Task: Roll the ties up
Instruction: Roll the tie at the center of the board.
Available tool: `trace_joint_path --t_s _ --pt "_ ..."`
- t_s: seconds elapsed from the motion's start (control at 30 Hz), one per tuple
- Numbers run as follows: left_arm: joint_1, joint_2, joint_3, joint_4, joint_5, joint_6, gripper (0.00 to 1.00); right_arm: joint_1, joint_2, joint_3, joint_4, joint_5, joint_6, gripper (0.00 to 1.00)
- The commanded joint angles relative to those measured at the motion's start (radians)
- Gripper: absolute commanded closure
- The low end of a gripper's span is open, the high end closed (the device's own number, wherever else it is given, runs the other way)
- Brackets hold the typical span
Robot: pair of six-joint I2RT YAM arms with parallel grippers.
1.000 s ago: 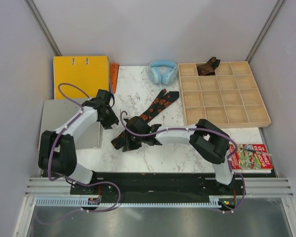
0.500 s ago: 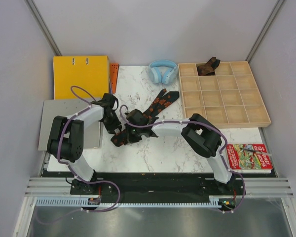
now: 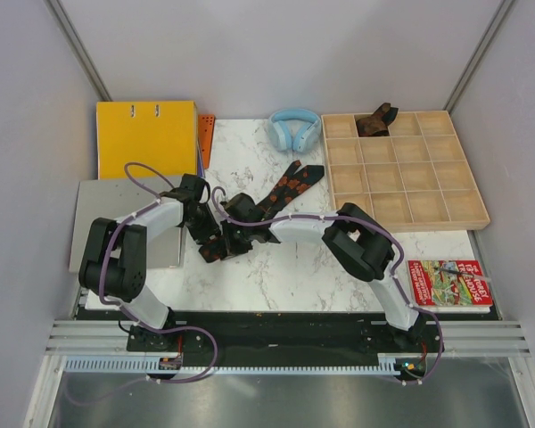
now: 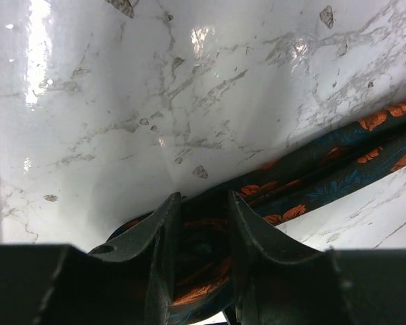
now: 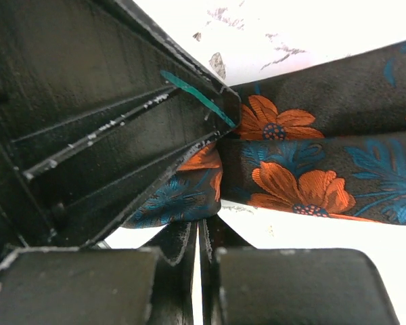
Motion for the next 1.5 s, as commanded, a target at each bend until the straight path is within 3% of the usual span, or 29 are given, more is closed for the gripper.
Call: trace_joint_path --t_s 0.0,0.23,0.4,0.5,0.8,1.07,1.13,1.33,1.47 --pt "-0.012 0.000 -0.035 -0.021 0.133 0.014 0.60 -0.015 -0.011 0.041 0.037 0.001 -0.049 0.96" --pt "-0.009 -0.010 -0.035 -0.031 0.110 0.017 0.57 -0.027 -0.014 0.030 0.043 -0.036 -0.087 0.96" --pt "0.002 -0.038 0.008 -0.095 0.036 0.023 0.32 -0.029 -0.071 -0.039 0.040 -0.044 -0.084 0.96" --pt "0.009 -0.041 0.044 -0.130 0.006 0.028 0.24 -0.029 -0.119 -0.071 0.030 -0.045 -0.087 0.95" --pt "0.057 -0.079 0.161 -0.225 -0.045 0.046 0.11 -0.029 -0.237 -0.161 -0.012 -0.070 -0.109 0.95" --pt "0.083 -0.252 0.150 -0.281 -0.127 0.036 0.09 -0.029 -0.385 -0.229 -0.024 -0.059 -0.099 0.94" --pt "0.084 -0.311 0.097 -0.290 -0.151 0.011 0.15 -0.029 -0.392 -0.212 -0.024 -0.064 -0.092 0.94" --pt "0.081 -0.578 -0.124 -0.268 -0.169 -0.056 0.20 -0.032 -0.321 -0.096 -0.041 -0.091 -0.067 0.96" --pt "0.077 -0.703 -0.193 -0.226 -0.114 -0.115 0.23 -0.036 -0.237 -0.007 -0.049 -0.105 -0.053 0.98"
